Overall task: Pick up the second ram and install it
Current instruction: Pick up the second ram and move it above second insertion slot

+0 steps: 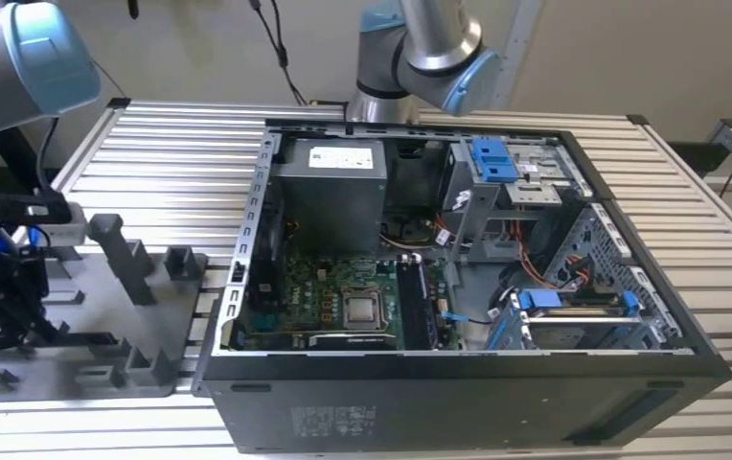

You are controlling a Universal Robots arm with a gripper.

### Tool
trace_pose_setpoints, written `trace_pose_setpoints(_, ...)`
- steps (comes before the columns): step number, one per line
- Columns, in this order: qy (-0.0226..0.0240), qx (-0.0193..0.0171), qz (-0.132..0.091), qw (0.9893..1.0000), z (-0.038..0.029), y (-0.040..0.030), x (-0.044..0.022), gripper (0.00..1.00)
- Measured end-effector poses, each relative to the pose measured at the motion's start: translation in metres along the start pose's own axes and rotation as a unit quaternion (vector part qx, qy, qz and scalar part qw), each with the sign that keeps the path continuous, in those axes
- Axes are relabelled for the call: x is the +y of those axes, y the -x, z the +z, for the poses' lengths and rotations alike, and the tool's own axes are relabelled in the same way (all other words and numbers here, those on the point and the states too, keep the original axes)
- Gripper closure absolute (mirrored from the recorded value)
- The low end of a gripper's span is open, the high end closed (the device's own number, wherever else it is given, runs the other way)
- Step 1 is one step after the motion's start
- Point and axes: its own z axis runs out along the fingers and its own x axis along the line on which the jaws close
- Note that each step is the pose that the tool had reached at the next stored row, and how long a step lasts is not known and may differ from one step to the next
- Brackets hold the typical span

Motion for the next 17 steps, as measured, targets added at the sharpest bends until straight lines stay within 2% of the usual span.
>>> trace_pose_setpoints(9,0.0,-0.0013,0.001,1.0,-0.0074,0.0001,-0.0001,0.86)
trace_pose_setpoints(17,-0.0003,-0.0065,0.007,1.0,-0.0136,0.0001,-0.0003,0.86)
